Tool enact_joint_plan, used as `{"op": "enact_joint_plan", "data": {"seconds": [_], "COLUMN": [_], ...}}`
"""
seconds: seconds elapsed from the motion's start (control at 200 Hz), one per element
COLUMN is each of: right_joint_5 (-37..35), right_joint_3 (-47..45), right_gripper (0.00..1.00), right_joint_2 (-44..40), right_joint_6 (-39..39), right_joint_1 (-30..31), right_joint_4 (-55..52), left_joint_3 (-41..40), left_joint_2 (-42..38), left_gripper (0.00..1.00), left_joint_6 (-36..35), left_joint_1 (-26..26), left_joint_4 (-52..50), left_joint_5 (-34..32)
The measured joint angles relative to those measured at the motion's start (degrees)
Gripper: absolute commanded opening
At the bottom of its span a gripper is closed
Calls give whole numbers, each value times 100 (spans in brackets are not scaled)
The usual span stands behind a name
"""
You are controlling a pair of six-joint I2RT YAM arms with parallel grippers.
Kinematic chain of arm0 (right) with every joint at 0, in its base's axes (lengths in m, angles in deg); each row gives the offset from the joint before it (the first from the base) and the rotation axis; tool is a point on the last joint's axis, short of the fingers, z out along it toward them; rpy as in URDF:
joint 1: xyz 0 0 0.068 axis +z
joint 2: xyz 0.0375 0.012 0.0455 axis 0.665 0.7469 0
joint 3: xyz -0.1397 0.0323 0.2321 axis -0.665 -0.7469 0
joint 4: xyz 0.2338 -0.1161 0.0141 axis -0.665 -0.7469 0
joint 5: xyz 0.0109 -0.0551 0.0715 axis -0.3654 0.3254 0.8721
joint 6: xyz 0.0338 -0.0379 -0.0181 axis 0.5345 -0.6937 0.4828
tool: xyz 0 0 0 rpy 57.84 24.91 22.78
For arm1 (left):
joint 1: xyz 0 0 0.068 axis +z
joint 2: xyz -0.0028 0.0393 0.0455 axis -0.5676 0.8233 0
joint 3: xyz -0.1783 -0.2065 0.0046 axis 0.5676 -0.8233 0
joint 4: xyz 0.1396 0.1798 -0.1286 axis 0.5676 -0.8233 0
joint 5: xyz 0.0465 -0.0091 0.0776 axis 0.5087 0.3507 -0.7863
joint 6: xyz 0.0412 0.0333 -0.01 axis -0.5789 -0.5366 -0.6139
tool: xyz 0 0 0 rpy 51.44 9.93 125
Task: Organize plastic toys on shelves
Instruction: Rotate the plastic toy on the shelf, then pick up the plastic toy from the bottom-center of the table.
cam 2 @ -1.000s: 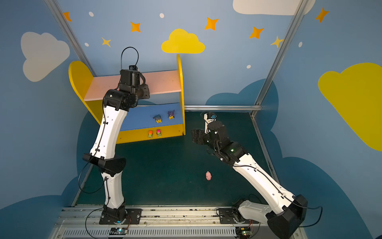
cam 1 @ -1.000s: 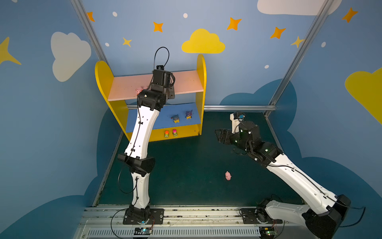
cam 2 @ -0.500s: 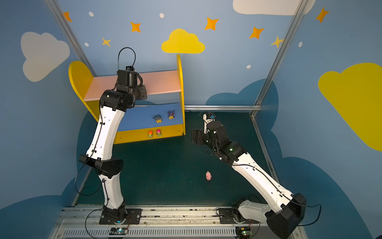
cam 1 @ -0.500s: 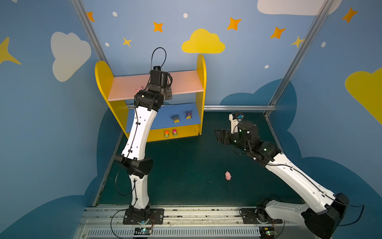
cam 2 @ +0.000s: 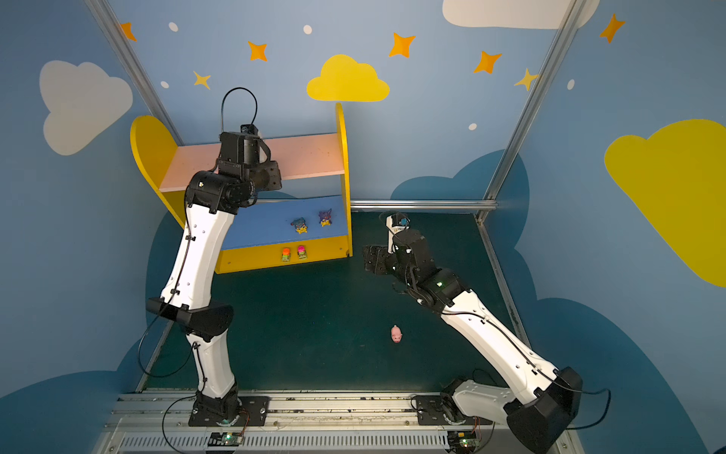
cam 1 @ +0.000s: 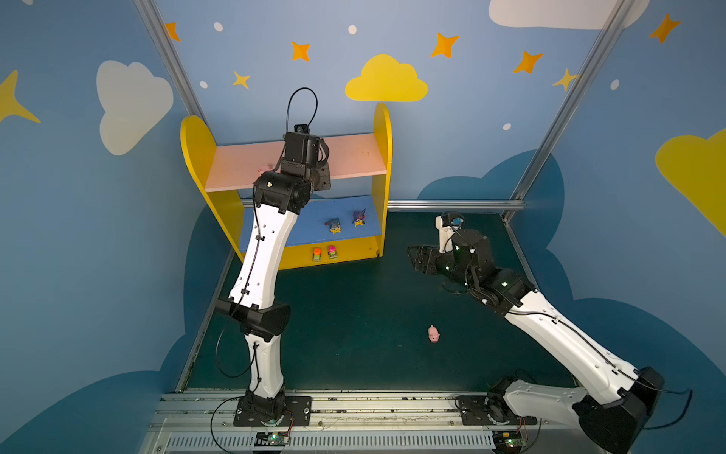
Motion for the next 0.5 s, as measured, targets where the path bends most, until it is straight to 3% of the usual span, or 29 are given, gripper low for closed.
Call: {"op": "enact_joint_plan", "data": {"seconds": [0.115, 0.215, 0.28, 0.501], "right_joint_5": [-166, -361, -481, -824], "right_joint_3": [4, 4, -26, -647], "right_gripper": [84, 84, 84, 84], "right_joint_2": [-337, -778, -1104, -2387], "right_joint_6": [-87, -144, -153, -55], "right_joint_1": [44, 63, 79, 111], "right_joint_4": [-190, -417, -553, -1165], "left_joint_3": [-190, -951, -1939, -5700], "left_joint_2": [-249, -778, -1370, -3429], "left_gripper": [59, 64, 70, 75], "left_joint_6": [155, 404, 621, 1349], "left_joint_1": [-278, -564, -793, -1679], "left_joint_4": [-57, 28, 289, 1598], "left_joint_5": [94, 195, 227, 146]}}
